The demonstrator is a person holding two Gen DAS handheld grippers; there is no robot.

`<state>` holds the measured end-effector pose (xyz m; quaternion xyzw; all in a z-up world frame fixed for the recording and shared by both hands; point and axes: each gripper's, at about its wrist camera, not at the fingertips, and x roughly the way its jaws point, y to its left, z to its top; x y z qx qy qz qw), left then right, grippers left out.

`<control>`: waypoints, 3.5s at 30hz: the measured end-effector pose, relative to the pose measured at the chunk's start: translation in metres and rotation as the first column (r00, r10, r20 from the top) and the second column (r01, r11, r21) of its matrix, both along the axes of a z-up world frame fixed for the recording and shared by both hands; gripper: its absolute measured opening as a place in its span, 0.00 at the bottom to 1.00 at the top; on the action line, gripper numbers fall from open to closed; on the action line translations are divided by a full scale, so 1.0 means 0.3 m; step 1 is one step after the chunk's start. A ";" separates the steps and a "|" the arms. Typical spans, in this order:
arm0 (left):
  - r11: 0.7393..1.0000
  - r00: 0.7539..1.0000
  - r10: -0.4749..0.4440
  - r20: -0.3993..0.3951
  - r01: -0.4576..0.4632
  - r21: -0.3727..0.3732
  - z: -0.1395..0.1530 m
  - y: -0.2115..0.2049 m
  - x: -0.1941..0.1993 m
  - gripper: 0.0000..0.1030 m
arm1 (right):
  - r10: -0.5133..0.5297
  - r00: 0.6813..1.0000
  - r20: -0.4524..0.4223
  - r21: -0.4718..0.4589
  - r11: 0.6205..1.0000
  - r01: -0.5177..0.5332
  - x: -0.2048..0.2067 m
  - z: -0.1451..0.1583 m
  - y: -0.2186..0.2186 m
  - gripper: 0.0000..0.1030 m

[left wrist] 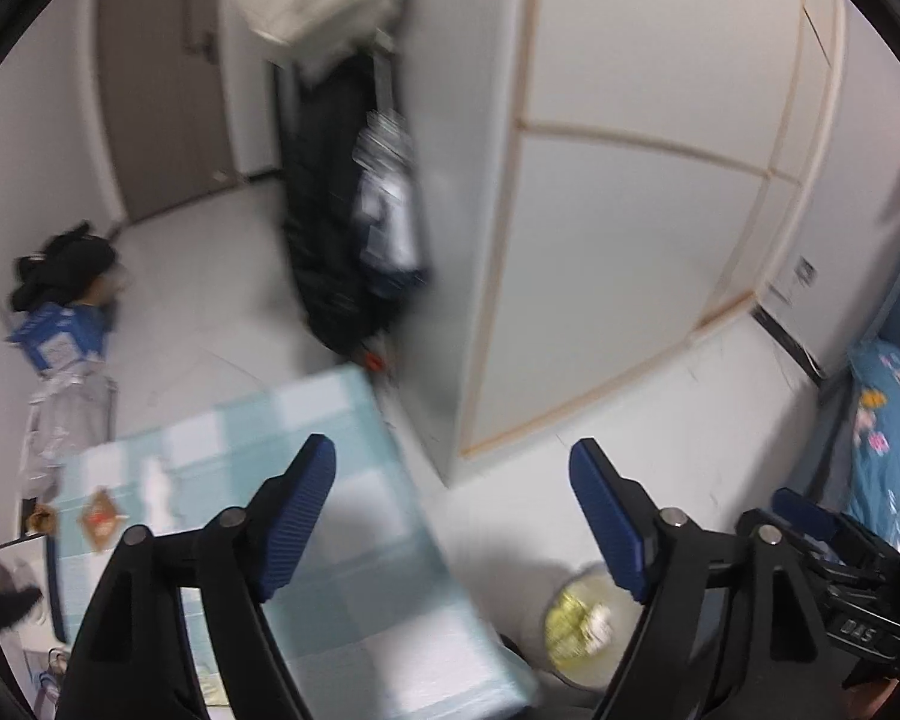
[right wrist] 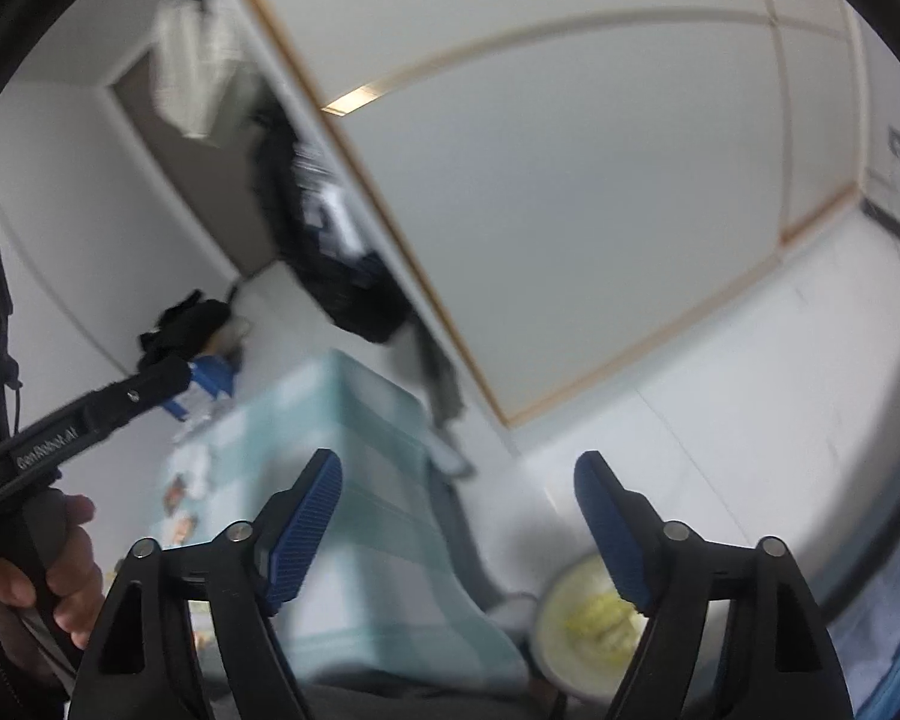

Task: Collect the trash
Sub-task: 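Move both tools back over the table, then lower the right tool toward the white paper strip on the cloth, then close the right tool on the white paper strip and lift it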

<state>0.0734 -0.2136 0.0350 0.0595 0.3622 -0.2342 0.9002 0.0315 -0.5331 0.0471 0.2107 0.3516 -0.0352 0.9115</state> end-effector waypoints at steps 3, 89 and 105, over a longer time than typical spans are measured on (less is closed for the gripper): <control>0.994 0.991 0.108 0.079 -0.106 -0.028 0.050 0.093 -0.029 0.88 | 0.053 0.997 0.061 -0.023 0.998 -0.052 0.015 0.072 0.087 0.82; 0.735 0.776 0.599 -0.198 -0.631 -0.248 -0.289 1.145 -0.064 0.99 | 0.284 0.908 -0.309 -0.296 0.878 -0.376 0.158 -0.549 1.226 0.96; 0.738 0.772 0.600 -0.210 -0.636 -0.227 -0.305 1.138 -0.063 0.99 | 0.361 0.890 -0.278 -0.319 0.839 -0.440 0.172 -0.530 1.207 0.38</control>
